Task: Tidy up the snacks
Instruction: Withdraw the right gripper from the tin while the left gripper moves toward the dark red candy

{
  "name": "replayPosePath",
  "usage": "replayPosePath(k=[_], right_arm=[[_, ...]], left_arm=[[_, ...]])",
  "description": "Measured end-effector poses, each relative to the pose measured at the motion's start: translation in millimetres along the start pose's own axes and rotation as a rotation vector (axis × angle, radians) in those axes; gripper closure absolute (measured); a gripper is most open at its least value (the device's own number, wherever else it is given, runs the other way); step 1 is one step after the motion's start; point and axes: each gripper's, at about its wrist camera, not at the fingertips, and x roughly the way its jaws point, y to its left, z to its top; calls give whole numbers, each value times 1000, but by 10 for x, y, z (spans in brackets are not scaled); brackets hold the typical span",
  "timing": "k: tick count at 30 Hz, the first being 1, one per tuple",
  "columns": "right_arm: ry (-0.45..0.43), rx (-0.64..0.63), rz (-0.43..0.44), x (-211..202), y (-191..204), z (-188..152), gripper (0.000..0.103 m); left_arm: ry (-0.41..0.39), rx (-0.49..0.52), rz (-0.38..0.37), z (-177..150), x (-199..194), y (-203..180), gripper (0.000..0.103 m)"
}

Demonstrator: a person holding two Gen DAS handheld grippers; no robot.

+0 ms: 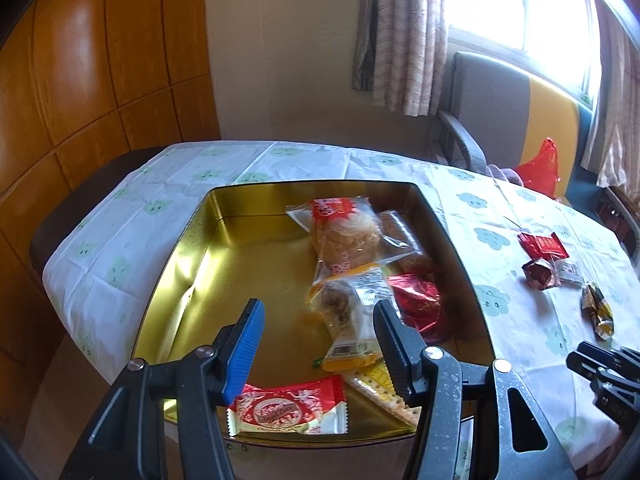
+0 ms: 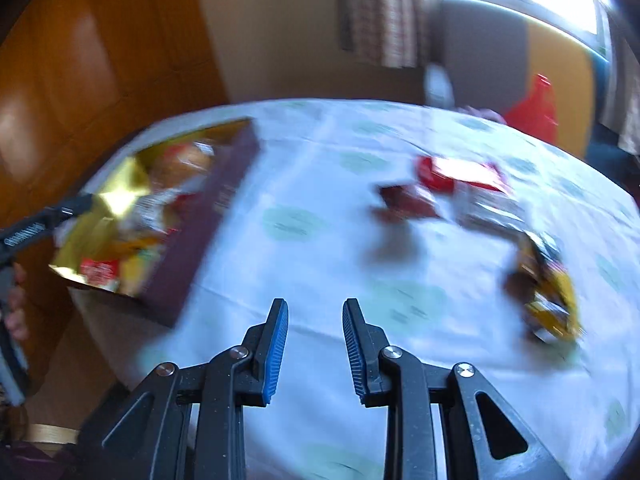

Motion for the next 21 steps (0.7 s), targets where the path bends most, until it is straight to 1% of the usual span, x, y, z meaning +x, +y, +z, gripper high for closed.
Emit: replayPosePath(k=[7, 10, 14, 18, 21], right_arm=[[44, 92, -174, -64, -589, -305, 74], [58, 116, -222, -66, -743, -413, 74], [50, 125, -219, -82, -828, -496, 72], [39, 106, -221, -65, -791, -498, 70], [26, 111, -210, -56, -790, -503, 68]], left_arm=[[-7, 68, -35, 45, -47, -269, 45], [-7, 110, -62, 82, -58, -442, 45], [-11, 168, -103, 133, -76, -707, 45], [10, 210, -155, 165, -51, -972, 45], [24, 248, -177, 158, -22, -1158, 45]])
